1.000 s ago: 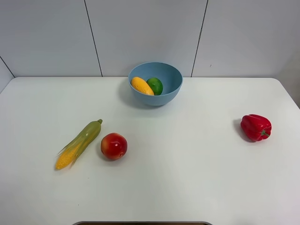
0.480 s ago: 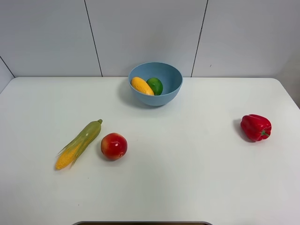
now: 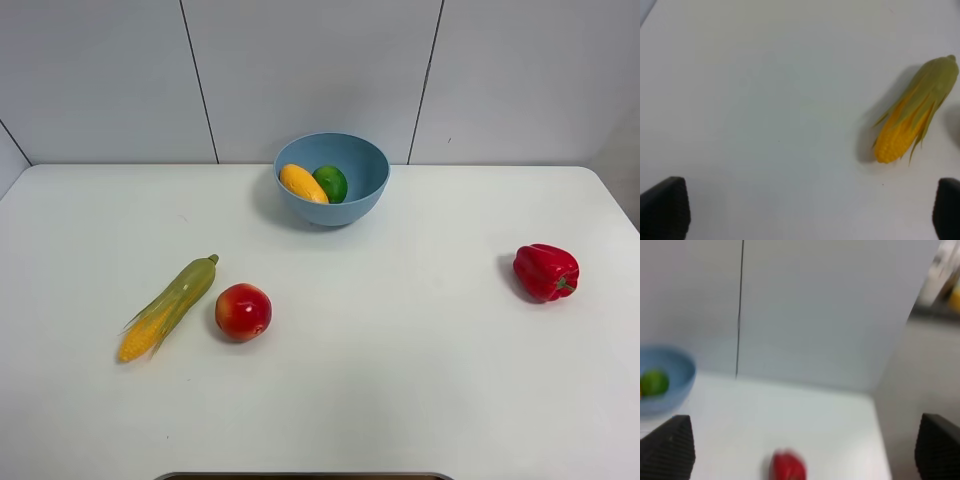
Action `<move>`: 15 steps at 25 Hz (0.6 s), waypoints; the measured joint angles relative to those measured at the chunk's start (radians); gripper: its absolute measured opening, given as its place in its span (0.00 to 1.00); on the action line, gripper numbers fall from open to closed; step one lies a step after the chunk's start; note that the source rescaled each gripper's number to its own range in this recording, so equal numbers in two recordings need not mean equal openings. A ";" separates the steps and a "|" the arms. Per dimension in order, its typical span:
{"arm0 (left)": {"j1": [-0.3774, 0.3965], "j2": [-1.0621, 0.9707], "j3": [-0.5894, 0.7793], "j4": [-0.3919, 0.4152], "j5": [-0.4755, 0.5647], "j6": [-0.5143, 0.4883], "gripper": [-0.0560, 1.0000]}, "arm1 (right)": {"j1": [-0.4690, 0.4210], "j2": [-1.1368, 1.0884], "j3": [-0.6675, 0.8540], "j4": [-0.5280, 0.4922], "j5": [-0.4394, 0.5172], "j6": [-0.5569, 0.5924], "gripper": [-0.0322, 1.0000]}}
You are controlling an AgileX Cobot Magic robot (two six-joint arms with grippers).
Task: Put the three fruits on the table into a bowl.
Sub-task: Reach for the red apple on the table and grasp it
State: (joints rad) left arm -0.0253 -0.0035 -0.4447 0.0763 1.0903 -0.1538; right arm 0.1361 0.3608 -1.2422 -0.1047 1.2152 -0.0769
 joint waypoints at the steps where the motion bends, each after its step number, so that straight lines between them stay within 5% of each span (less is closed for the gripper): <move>1: 0.000 0.000 0.000 0.000 0.000 0.000 1.00 | -0.007 -0.021 0.050 0.002 0.000 0.018 0.92; 7: 0.000 0.000 0.000 0.000 0.000 0.000 1.00 | -0.077 -0.134 0.345 0.025 -0.061 0.077 0.92; 15: 0.000 0.000 0.000 0.000 0.000 0.000 1.00 | -0.081 -0.283 0.536 0.057 -0.090 0.105 0.91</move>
State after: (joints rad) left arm -0.0253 -0.0035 -0.4447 0.0763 1.0903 -0.1538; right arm 0.0555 0.0781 -0.7057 -0.0477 1.1253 0.0285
